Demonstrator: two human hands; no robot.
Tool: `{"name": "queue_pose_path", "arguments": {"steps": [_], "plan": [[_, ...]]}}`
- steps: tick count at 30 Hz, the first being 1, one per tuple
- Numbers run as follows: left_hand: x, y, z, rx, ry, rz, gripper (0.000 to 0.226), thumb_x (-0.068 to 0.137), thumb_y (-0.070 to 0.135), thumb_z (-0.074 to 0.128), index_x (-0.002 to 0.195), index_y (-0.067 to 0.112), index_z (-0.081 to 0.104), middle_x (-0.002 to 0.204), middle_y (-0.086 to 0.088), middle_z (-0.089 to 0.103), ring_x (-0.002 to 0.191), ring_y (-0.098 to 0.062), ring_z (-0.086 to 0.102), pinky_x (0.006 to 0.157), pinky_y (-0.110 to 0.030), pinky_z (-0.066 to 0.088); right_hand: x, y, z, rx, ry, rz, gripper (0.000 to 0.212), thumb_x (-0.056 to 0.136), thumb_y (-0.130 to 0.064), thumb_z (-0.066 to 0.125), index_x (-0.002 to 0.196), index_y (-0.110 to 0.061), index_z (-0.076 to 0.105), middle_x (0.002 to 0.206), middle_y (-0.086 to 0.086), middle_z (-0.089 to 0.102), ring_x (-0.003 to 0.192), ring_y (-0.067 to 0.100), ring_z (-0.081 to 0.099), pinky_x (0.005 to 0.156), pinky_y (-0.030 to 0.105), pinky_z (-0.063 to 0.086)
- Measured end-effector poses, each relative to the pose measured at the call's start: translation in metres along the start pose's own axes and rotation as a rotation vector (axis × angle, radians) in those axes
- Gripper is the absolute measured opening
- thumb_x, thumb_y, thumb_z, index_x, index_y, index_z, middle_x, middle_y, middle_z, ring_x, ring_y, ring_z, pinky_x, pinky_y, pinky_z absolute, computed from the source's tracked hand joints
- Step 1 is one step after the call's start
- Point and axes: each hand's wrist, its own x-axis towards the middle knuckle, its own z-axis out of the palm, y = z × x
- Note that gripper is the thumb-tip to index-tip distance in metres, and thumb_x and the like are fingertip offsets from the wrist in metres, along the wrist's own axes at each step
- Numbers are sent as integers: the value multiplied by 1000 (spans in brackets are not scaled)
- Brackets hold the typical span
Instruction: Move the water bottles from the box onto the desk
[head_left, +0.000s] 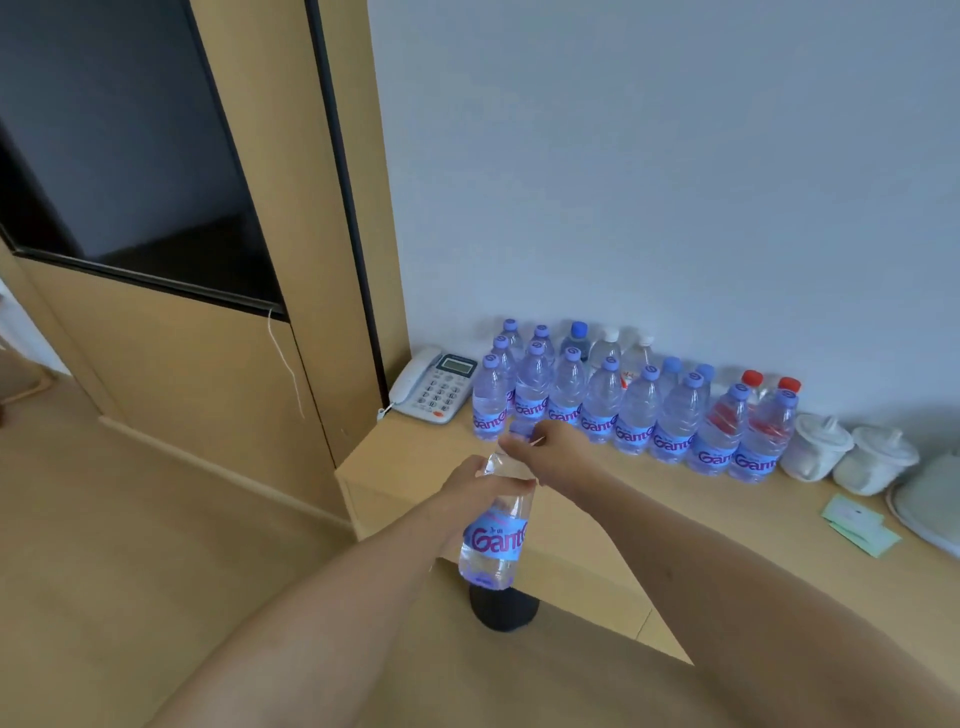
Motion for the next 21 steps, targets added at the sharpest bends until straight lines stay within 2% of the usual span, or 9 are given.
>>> {"name": "queue_pose_path", "arguments": {"steps": [1, 5, 7, 10, 12, 14, 16, 18, 21], "plan": [[10, 3, -10, 26, -34, 15, 43, 62, 44, 91, 96, 32, 67, 90, 4, 80, 83, -16, 78, 77, -34, 61, 8, -6, 6, 15, 12, 23, 33, 84, -48, 74, 93, -17, 68, 84, -2, 69, 80, 17, 67, 71, 34, 56], [45, 11, -37, 74, -107, 54, 31, 80, 23, 89, 88, 26, 60, 65, 19, 73, 61, 0, 72, 63, -20, 54, 33, -22, 23, 43, 83, 89, 33, 83, -37, 77, 99, -10, 67, 93, 6, 70, 87, 25, 67, 81, 42, 56], [58, 14, -47, 57, -124, 46, 30, 80, 21, 88, 91, 25, 61, 68, 18, 75, 64, 0, 72, 59, -18, 54, 45, -28, 29, 21, 92, 90, 33, 83, -32, 77, 96, -5, 65, 85, 4, 66, 78, 23, 61, 72, 37, 52], [77, 29, -66, 98, -150, 43, 29, 79, 31, 87, 102, 28, 70, 93, 15, 77, 83, 1, 68, 64, -20, 46, 66, -31, 36, -57, 120, 92, 28, 81, -27, 74, 94, -6, 62, 80, 2, 61, 73, 19, 55, 66, 33, 46], [96, 39, -80, 116, -127, 52, 18, 84, 27, 84, 94, 31, 69, 84, 25, 73, 80, 12, 62, 64, -16, 41, 81, -29, 40, -76, 156, 120, 28, 81, -24, 74, 98, -7, 61, 81, 3, 61, 72, 20, 54, 66, 33, 46], [118, 48, -94, 186, -42, 80, 21, 83, 30, 83, 87, 31, 63, 87, 23, 66, 83, 7, 60, 68, -20, 43, 99, -24, 42, -113, 196, 144, 27, 81, -22, 73, 98, -6, 60, 84, 6, 62, 75, 23, 56, 68, 36, 49], [137, 55, -107, 342, 54, 102, 27, 79, 37, 83, 84, 29, 57, 90, 14, 59, 88, -10, 59, 79, -31, 51, 117, -20, 42, -144, 224, 159, 24, 82, -21, 72, 96, -8, 59, 85, 7, 63, 80, 26, 60, 69, 37, 49], [155, 59, -117, 490, 108, 94, 35, 76, 44, 78, 103, 29, 62, 107, 5, 62, 102, -20, 59, 97, -38, 53, 137, -16, 41, -172, 238, 169, 22, 82, -21, 72, 94, -10, 57, 83, 6, 62, 80, 26, 59, 64, 32, 44], [176, 62, -129, 588, 123, 50, 77, 78, 50, 77, 146, 25, 52, 138, -1, 57, 122, -22, 57, 102, -34, 50, 165, -11, 41, -191, 233, 194, 20, 82, -19, 68, 89, -11, 52, 82, 6, 59, 75, 24, 55, 61, 30, 39]]}}
